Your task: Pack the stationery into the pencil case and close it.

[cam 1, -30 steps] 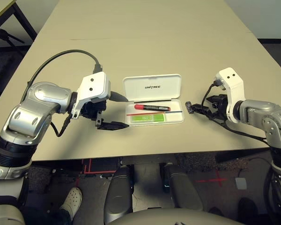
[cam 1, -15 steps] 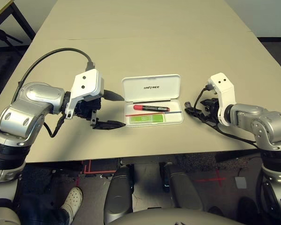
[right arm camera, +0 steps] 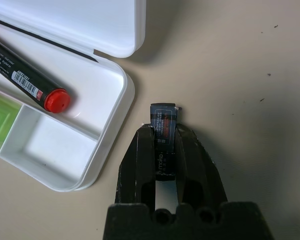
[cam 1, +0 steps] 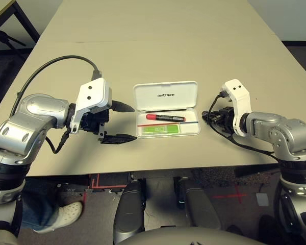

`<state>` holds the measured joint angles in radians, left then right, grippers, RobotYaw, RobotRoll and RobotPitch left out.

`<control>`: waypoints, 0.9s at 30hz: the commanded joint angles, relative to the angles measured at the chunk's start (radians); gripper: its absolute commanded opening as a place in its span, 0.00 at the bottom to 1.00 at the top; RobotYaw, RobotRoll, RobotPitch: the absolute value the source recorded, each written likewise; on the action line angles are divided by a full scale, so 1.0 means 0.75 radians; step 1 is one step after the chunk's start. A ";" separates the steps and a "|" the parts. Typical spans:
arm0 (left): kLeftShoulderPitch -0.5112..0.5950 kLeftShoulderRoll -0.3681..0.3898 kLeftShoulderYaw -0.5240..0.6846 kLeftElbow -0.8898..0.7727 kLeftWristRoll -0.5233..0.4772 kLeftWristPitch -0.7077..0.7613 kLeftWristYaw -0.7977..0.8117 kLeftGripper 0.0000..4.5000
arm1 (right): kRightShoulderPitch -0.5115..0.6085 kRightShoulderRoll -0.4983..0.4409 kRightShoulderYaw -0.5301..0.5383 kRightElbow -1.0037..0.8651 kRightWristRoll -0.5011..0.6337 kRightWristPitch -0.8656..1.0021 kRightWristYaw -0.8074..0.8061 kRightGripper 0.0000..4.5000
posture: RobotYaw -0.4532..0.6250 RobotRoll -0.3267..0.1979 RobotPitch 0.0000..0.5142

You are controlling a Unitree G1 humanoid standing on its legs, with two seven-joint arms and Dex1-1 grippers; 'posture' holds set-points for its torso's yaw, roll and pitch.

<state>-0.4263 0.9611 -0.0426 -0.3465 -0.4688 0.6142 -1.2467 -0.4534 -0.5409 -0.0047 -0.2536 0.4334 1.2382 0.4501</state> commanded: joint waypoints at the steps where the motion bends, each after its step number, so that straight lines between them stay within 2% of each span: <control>1: 0.010 0.015 0.009 -0.018 -0.004 -0.013 0.003 1.00 | 0.010 -0.060 0.015 -0.020 -0.016 -0.002 0.015 0.06 | 0.46 0.62 0.43; 5: 0.009 0.012 0.003 0.004 0.005 -0.032 0.000 1.00 | 0.035 -0.153 0.042 -0.061 0.006 -0.116 0.145 0.06 | 0.45 0.62 0.42; 15: -0.033 -0.002 -0.024 0.083 0.024 -0.074 -0.015 1.00 | 0.095 -0.534 0.112 -0.094 0.040 -0.370 0.616 0.06 | 0.44 0.62 0.41; 21: -0.063 -0.011 -0.036 0.110 0.032 -0.080 -0.014 1.00 | 0.023 -0.584 0.134 -0.038 0.043 -0.539 0.834 0.06 | 0.44 0.62 0.40; 27: -0.065 -0.010 -0.037 0.085 0.025 -0.064 -0.005 1.00 | -0.160 -0.619 0.243 0.077 -0.017 -0.726 1.113 0.06 | 0.44 0.62 0.38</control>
<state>-0.4666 0.9523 -0.0589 -0.2641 -0.4511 0.5612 -1.2487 -0.5569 -0.9878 0.1482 -0.2165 0.4370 0.7377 1.2263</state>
